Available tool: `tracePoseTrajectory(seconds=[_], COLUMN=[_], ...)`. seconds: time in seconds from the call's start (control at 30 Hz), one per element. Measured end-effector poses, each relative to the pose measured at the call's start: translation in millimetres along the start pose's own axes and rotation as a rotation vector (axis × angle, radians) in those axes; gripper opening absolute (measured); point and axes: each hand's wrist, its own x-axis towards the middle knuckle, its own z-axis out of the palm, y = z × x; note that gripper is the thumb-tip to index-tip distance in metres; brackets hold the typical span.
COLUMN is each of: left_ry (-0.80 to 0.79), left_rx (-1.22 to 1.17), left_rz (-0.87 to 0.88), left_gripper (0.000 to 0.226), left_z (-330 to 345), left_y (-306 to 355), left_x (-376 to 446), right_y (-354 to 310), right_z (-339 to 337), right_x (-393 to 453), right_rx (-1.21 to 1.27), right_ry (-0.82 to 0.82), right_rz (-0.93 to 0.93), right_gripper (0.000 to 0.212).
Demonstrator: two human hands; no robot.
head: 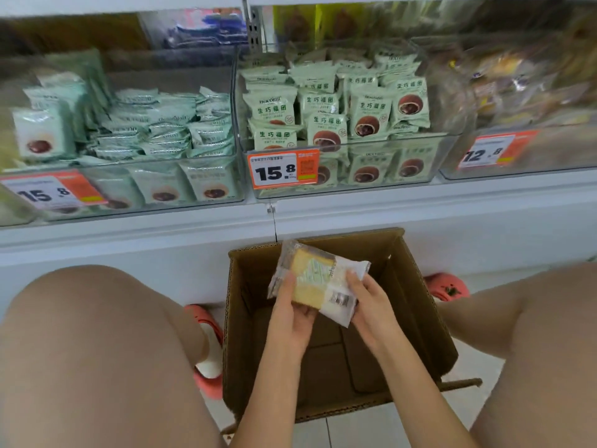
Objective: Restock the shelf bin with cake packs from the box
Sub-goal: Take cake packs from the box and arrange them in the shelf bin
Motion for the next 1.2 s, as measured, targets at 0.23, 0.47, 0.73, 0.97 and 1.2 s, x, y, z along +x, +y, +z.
tracePoseTrajectory(seconds=[0.23, 0.47, 0.73, 0.97, 1.2], left_ry=[-0.286, -0.16, -0.341, -0.423, -0.542], left_rx=[0.014, -0.067, 0.032, 0.181, 0.634], left_rz=[-0.167, -0.022, 0.086, 0.239, 0.692], left_gripper=[0.084, 0.055, 0.09, 0.034, 0.032], left_z=[11, 9, 12, 45, 205], left_y=[11, 8, 8, 56, 164], left_x=[-17, -19, -20, -30, -78], right_y=[-33, -37, -27, -92, -282], right_z=[7, 9, 17, 20, 69], right_x=[-18, -30, -32, -31, -40], right_rx=[-1.115, -0.714, -0.161, -0.122, -0.231], right_ry=[-0.206, -0.192, -0.086, -0.062, -0.092], right_rz=[-0.591, -0.387, 0.052, -0.129, -0.592], right_gripper=[0.042, 0.062, 0.04, 0.031, 0.023])
